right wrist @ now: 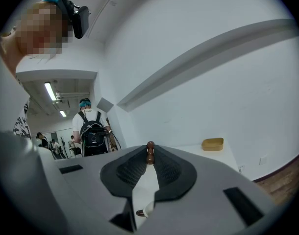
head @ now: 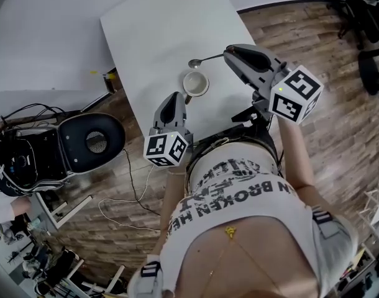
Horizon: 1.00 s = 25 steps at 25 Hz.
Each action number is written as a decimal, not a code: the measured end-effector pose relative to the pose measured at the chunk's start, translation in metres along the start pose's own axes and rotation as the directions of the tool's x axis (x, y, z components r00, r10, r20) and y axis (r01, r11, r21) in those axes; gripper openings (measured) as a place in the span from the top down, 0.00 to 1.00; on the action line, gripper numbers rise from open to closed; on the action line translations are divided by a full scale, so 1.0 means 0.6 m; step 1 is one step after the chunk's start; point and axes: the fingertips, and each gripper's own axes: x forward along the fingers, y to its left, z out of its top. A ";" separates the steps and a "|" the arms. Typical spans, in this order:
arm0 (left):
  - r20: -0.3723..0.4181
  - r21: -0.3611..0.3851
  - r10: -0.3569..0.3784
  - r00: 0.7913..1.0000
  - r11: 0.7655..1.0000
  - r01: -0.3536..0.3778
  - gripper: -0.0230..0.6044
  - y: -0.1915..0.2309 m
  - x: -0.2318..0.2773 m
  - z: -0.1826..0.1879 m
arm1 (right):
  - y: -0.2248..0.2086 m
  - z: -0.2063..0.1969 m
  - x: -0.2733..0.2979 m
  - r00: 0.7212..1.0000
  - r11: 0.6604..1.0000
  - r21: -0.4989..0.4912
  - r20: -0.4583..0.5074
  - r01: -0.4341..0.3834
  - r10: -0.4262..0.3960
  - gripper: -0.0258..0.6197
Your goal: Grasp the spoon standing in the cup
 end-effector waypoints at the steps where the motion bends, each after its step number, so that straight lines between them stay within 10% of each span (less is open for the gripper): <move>1: -0.001 -0.001 0.001 1.000 1.000 -0.001 0.97 0.000 -0.003 -0.002 | 0.002 0.000 -0.001 1.000 1.000 -0.002 -0.001 0.001 -0.001 0.90; 25: -0.012 -0.001 -0.013 1.000 1.000 0.013 0.97 -0.010 0.003 -0.005 | 0.004 0.000 0.000 1.000 1.000 0.004 0.001 -0.006 0.006 0.90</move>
